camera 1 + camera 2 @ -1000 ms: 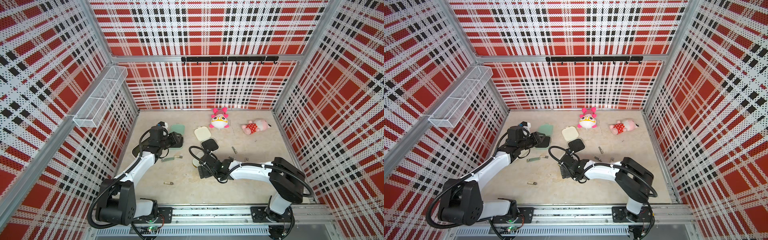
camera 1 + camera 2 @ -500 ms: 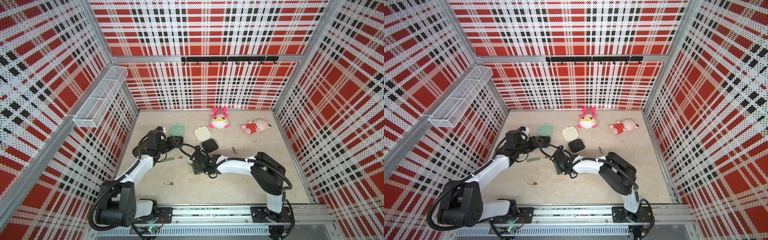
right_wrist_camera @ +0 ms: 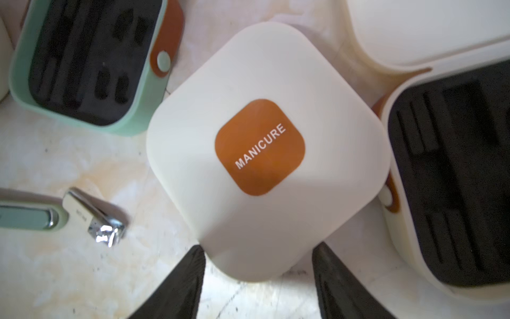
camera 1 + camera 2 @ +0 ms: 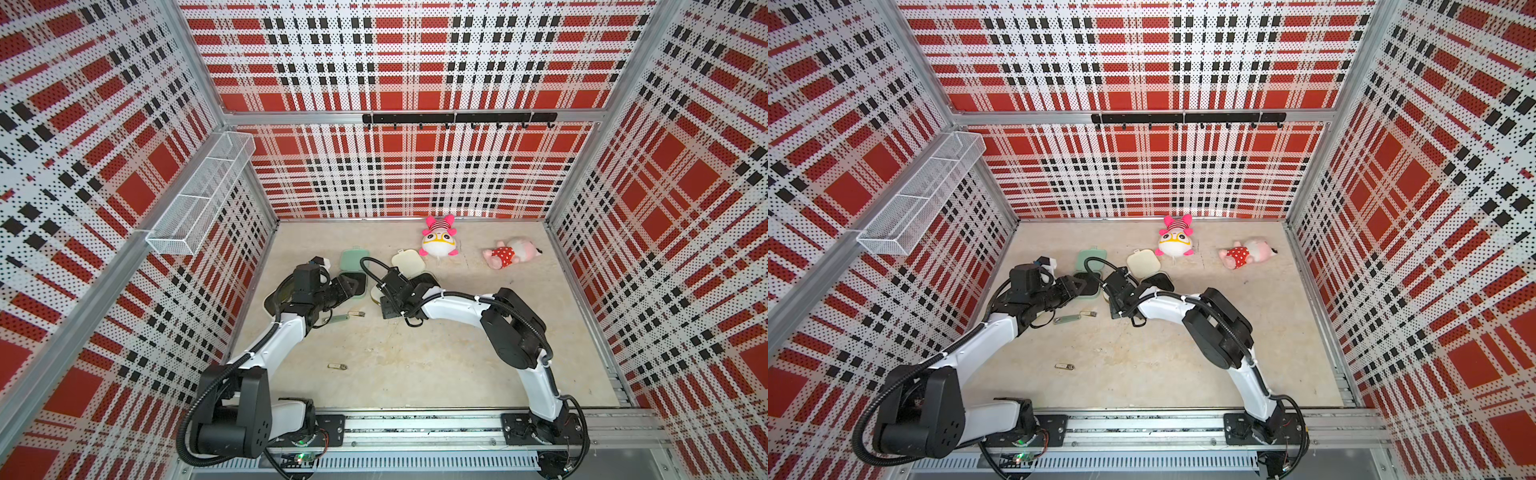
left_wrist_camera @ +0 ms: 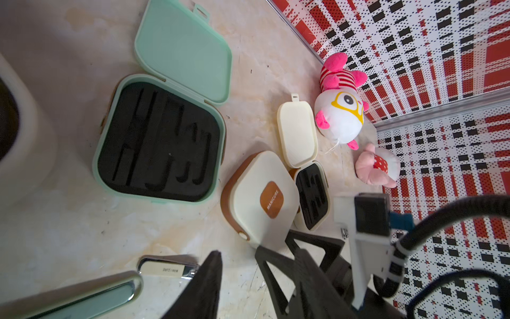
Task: Organize nail clipper sets
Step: Move the storage box to the center of the board.
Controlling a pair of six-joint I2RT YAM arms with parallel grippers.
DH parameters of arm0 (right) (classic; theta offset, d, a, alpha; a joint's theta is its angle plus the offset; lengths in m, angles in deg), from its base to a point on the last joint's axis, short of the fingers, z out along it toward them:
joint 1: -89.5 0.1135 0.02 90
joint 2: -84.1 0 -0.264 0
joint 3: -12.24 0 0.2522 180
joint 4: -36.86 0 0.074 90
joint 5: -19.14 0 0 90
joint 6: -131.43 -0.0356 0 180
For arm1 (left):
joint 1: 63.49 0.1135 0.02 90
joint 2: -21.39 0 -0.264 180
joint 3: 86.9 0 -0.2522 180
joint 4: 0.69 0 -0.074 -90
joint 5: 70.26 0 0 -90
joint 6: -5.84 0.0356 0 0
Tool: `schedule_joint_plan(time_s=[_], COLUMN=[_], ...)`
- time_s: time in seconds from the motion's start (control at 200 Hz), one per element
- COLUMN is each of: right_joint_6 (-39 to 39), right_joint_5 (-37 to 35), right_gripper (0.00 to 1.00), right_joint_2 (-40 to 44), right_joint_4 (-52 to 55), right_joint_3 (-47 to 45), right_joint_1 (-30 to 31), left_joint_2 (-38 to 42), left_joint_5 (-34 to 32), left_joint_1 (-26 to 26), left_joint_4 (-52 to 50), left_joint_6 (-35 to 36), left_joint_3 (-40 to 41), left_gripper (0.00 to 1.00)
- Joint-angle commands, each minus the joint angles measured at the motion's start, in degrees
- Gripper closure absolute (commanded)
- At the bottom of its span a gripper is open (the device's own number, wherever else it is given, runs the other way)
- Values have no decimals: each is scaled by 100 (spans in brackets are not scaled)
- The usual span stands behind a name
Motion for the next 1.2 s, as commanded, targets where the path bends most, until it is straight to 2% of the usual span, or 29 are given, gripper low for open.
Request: schedule_joint_plan(time_s=[0.0, 0.155, 0.341, 0.501, 0.661, 1.012, 1.192], right_joint_6=[-157, -107, 98, 115, 76, 118, -70], right_joint_5=[55, 295, 122, -116, -164, -252, -196], right_gripper=[38, 38, 35, 36, 43, 48, 49], right_joint_2=[-247, -327, 27, 324, 552, 535, 803], right_joint_4=[-3, 29, 149, 302, 295, 336, 170], right_joint_3=[378, 794, 817, 448, -38, -527, -1186], right_joint_1=[-211, -419, -524, -782, -1005, -1046, -1045], left_joint_2=[81, 27, -39, -120, -207, -262, -298], left_joint_5=[130, 192, 127, 26, -10, -72, -89], left_joint_1=[45, 19, -148, -399, -604, -781, -794], left_joint_4=[165, 253, 322, 373, 475, 568, 569], left_joint_6=[7, -29, -63, -94, -176, -258, -266], left_joint_3=[92, 152, 148, 121, 112, 138, 138], left_gripper=[52, 52, 52, 52, 53, 53, 53])
